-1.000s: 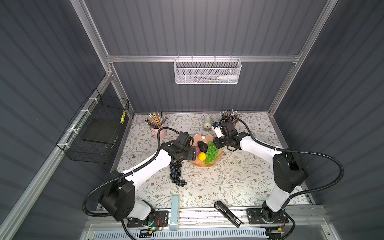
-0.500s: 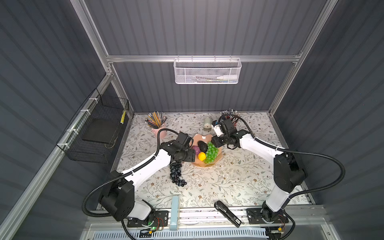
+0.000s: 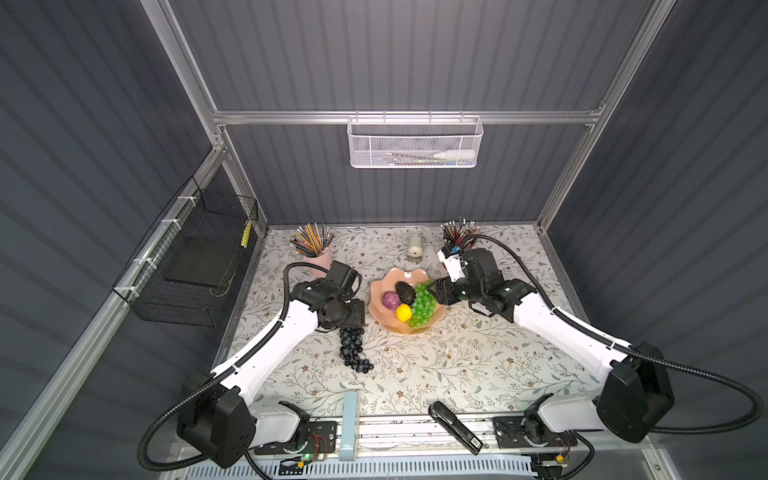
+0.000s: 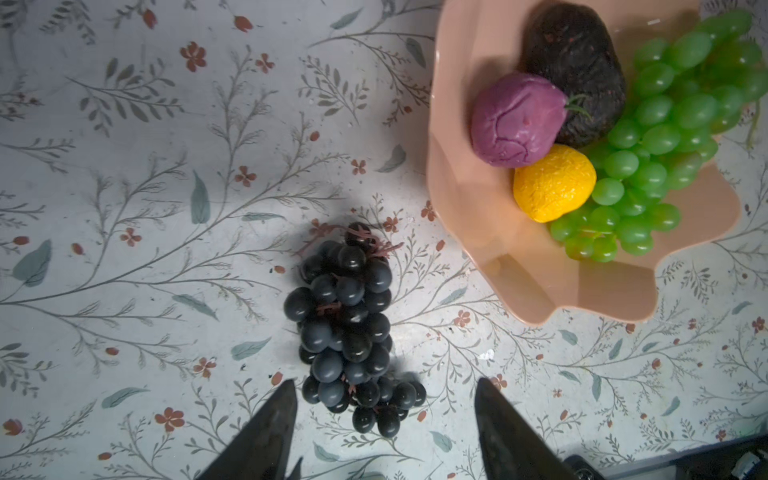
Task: Place and organize the fake fruits in the fruit bowl
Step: 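Lower the green grapes into the bowl and open the right gripper, then grasp the black grapes with the left gripper while the right gripper waits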
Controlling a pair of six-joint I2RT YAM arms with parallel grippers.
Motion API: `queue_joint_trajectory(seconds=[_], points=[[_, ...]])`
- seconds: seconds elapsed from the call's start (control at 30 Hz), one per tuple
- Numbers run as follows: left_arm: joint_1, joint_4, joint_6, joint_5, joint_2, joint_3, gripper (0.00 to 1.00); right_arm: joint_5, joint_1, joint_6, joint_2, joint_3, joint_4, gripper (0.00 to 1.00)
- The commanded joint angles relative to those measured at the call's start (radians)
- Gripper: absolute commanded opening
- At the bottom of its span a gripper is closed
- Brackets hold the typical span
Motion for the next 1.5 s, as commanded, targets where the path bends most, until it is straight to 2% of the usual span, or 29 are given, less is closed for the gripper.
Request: queue_joint_trajectory(seconds=[0.0,0.17,0.3,0.43,0.67,0.9,0.97,1.23,1.3,1.47], points=[[0.050,-0.001,-0.014,0.079,-0.021,-0.038,0.67,-0.017,0.031,0.069,-0.032,-0.053,0.045,0.58],[0.079,0.096,0.002,0.092,-0.024,-0.104,0.70,0.001,0.045,0.080,-0.006,-0.083,0.044,0.59],[0.153,0.191,0.061,0.180,0.024,-0.139,0.76,-0.006,0.054,0.098,0.036,-0.072,0.066,0.59],[0.176,0.250,0.109,0.223,0.088,-0.153,0.78,-0.005,0.070,0.098,0.075,-0.035,0.068,0.58],[0.185,0.352,0.108,0.335,0.169,-0.173,0.66,0.021,0.088,0.091,0.114,-0.008,0.066,0.58],[0.185,0.333,0.100,0.335,0.183,-0.179,0.59,0.023,0.093,0.097,0.132,-0.024,0.087,0.58],[0.185,0.330,0.097,0.335,0.183,-0.179,0.53,0.022,0.094,0.097,0.142,-0.024,0.092,0.58],[0.185,0.310,0.131,0.283,0.201,-0.157,0.48,0.021,0.104,0.096,0.165,-0.027,0.109,0.58],[0.185,0.303,0.138,0.266,0.204,-0.148,0.48,0.021,0.105,0.096,0.169,-0.030,0.111,0.58],[0.185,0.314,0.144,0.256,0.214,-0.135,0.63,0.018,0.108,0.100,0.180,-0.033,0.121,0.58]])
